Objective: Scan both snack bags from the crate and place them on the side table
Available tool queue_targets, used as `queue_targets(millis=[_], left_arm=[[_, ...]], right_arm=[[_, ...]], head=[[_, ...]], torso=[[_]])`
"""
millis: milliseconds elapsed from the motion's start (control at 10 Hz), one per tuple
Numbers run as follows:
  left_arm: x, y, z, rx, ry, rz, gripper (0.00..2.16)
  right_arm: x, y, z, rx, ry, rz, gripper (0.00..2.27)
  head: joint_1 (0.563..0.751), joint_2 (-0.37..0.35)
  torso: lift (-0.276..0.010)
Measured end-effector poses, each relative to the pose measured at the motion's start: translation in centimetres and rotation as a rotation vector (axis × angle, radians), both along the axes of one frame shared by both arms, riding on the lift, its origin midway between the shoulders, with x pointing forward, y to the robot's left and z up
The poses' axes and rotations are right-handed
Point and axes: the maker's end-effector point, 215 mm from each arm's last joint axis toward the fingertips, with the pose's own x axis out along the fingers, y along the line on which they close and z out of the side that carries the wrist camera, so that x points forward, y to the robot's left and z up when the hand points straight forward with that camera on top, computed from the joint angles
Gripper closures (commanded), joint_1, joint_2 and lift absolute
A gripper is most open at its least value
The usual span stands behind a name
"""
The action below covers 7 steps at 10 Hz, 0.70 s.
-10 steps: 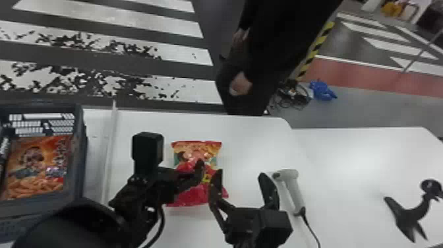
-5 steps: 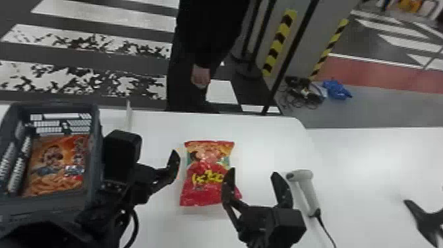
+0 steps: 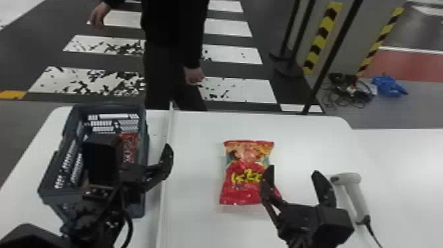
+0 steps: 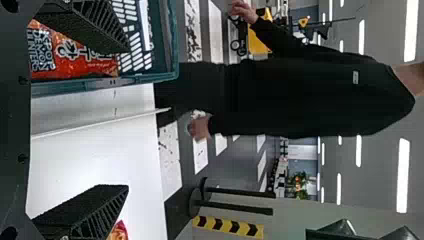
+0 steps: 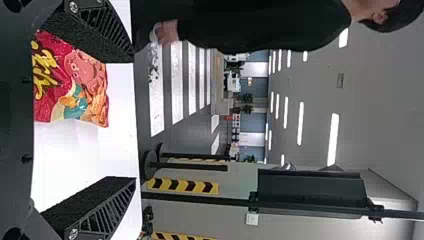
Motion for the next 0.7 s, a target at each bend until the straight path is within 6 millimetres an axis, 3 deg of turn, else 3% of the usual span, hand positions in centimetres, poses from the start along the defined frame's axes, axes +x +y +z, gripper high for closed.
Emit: queue_targets(millis=[300, 700], left_arm=[[-1.2, 3.0, 3.3, -0.049, -0.122, -0.004, 0.01], [-3.7, 9.0, 6.0, -0.084, -0.257, 0.018, 0.02]], right_arm=[[0.8, 0.6, -2.0, 0.102, 0.068, 0.060, 0.08], [2.1, -1.0, -4.5, 0.266, 0.165, 0.110, 0.08]], head=[[0.695, -0.064], [0.695, -0.006]], torso=[[-0.098], [-0.098]])
